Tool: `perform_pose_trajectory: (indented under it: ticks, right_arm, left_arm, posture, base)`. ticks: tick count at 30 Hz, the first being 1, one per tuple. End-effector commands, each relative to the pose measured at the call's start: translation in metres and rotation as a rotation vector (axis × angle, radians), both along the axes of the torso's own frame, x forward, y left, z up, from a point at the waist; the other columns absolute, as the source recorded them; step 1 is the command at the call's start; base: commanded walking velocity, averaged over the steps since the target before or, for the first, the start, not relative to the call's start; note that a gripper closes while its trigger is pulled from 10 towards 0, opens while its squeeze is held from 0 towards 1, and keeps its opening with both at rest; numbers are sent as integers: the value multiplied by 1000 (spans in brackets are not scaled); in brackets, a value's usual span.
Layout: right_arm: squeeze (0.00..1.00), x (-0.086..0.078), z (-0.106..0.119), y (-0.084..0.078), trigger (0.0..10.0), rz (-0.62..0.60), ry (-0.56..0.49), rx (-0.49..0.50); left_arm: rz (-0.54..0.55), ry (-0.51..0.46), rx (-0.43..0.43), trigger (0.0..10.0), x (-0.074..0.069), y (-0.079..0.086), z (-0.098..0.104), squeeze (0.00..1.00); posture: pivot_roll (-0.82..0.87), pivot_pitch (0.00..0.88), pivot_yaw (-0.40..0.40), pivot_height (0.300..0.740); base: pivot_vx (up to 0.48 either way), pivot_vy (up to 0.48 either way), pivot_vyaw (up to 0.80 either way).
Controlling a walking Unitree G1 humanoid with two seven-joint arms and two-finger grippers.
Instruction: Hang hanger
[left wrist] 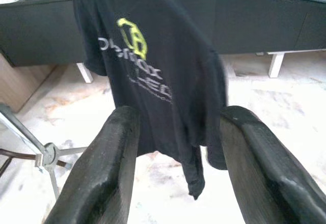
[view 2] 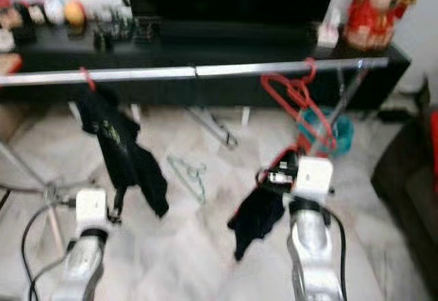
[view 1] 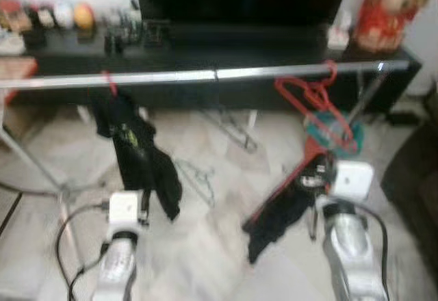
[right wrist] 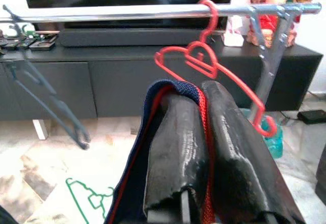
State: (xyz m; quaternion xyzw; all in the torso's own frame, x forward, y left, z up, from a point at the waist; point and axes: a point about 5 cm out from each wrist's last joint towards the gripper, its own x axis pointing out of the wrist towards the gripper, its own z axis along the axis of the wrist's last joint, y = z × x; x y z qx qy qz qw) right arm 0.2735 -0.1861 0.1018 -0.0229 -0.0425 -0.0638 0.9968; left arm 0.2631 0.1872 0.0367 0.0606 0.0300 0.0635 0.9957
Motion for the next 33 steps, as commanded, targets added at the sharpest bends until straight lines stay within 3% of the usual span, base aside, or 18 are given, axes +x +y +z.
perform_pose_trajectory:
  ticks: [1, 17, 23, 33]
  right_arm:
    - [0, -1, 7, -6, 10000, -18, -34, -14]
    - [0, 1, -2, -7, 10000, 6, 6, -15]
    - [0, 7, -3, -16, 10000, -4, 20, -31]
    - [0, 9, -1, -7, 10000, 27, 6, -15]
  left_arm:
    - [-4, 12, -13, 10000, -1, -6, -3, 0]
    - [-2, 13, -15, 10000, -1, -6, -3, 0]
    - [1, 10, -14, 10000, -1, -5, -2, 0]
    - [1, 12, -15, 10000, -1, -6, -3, 0]
  posture:
    - [-26, 67, -25, 740]
    - [-30, 63, -27, 740]
    - [-28, 56, -28, 740]
    - [-26, 44, -23, 740]
  base:
    - [0, -319, 0]
    - [0, -319, 0]
    - [0, -314, 0]
    - [0, -176, 0]
